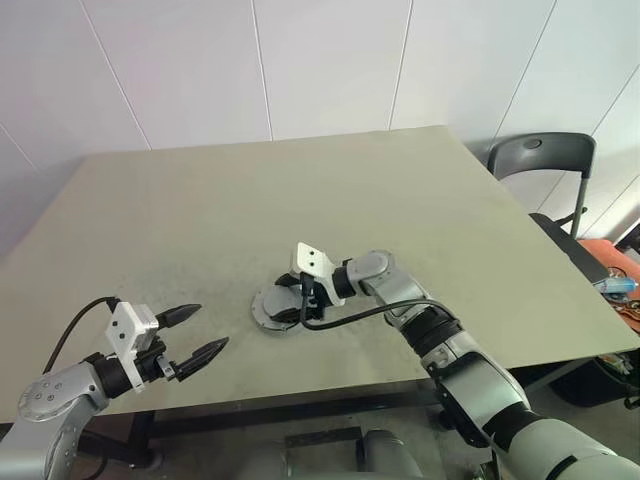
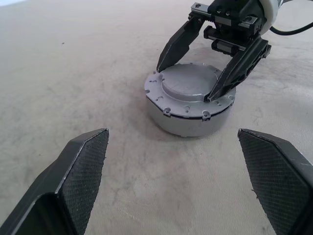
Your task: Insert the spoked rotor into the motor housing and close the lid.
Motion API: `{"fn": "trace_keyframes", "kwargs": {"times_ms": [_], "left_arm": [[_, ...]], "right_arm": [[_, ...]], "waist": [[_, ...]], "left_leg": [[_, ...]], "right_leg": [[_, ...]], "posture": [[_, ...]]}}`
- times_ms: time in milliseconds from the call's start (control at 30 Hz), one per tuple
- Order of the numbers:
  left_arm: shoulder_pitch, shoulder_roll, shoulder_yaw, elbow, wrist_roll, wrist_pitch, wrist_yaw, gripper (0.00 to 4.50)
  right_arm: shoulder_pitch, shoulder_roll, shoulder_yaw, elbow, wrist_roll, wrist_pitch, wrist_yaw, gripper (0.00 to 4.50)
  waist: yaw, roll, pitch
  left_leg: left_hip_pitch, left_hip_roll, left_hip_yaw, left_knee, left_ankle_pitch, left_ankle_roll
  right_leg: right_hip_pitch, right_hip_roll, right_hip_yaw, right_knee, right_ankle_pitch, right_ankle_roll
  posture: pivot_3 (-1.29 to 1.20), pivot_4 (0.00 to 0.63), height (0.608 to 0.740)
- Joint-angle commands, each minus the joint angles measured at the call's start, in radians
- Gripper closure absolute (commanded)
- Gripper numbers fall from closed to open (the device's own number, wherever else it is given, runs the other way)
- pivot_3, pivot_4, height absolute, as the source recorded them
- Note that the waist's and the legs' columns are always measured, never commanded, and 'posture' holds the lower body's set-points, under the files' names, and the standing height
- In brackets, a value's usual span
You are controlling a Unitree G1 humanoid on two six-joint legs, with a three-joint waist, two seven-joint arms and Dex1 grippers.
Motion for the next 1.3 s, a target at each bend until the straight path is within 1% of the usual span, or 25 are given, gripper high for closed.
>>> {"fn": "trace_keyframes", "kwargs": {"times_ms": [33, 233, 500, 767, 900, 1067, 1300], "left_arm": [[-0.009, 0.004, 0.007, -0.026, 0.004, -0.013, 0.006, 0.00], [-0.011, 0.005, 0.002, -0.029, 0.004, -0.010, 0.012, 0.00], [-0.011, 0.007, -0.002, -0.032, 0.002, -0.007, 0.016, 0.00], [-0.015, 0.016, 0.003, -0.030, 0.000, -0.003, 0.013, 0.00], [-0.022, 0.016, -0.002, -0.035, -0.002, 0.003, 0.016, 0.00], [-0.026, 0.016, -0.002, -0.039, -0.003, 0.006, 0.017, 0.00], [-0.027, 0.011, -0.005, -0.036, -0.001, 0.004, 0.019, 0.00]], "right_arm": [[-0.038, 0.003, -0.010, 0.005, -0.005, -0.026, 0.006, 1.00], [-0.044, 0.007, -0.004, 0.022, -0.023, -0.019, -0.007, 1.00], [-0.036, 0.006, -0.006, 0.022, -0.011, -0.010, 0.032, 1.00], [-0.046, 0.001, -0.009, 0.047, -0.020, -0.025, 0.037, 1.00], [-0.050, -0.006, 0.010, 0.078, -0.050, -0.055, 0.033, 1.00], [-0.050, -0.007, -0.001, 0.093, -0.034, -0.065, 0.062, 1.00], [-0.064, -0.007, 0.000, 0.131, -0.046, -0.093, 0.062, 1.00]], "waist": [[0.000, 0.000, 0.000], [0.001, 0.000, 0.000], [0.001, 0.000, 0.000], [0.001, 0.000, 0.000], [0.001, 0.000, 0.000], [0.002, 0.000, 0.000], [0.002, 0.000, 0.000]], "left_leg": [[0.000, 0.000, 0.000, 0.000, 0.000, 0.000], [0.000, 0.000, 0.000, 0.000, 0.000, 0.000], [0.000, 0.000, 0.000, 0.000, 0.000, 0.000], [0.000, 0.000, 0.000, 0.000, 0.000, 0.000], [0.000, 0.000, 0.000, 0.000, 0.000, 0.000], [0.001, 0.000, 0.000, 0.000, 0.000, 0.000], [0.001, 0.000, 0.000, 0.000, 0.000, 0.000]], "right_leg": [[0.000, 0.000, 0.000, 0.000, 0.000, 0.000], [0.000, 0.000, 0.000, 0.000, 0.000, 0.000], [0.000, 0.000, 0.000, 0.000, 0.000, 0.000], [0.000, 0.000, 0.000, 0.000, 0.000, 0.000], [0.000, 0.000, 0.000, 0.000, 0.000, 0.000], [0.001, 0.000, 0.000, 0.000, 0.000, 0.000], [0.001, 0.000, 0.000, 0.000, 0.000, 0.000]], "posture": [[0.00, 0.000, 0.740], [0.00, 0.000, 0.740], [0.00, 0.000, 0.740], [0.00, 0.000, 0.740], [0.00, 0.000, 0.740], [0.00, 0.000, 0.740], [0.00, 0.000, 0.740]]}}
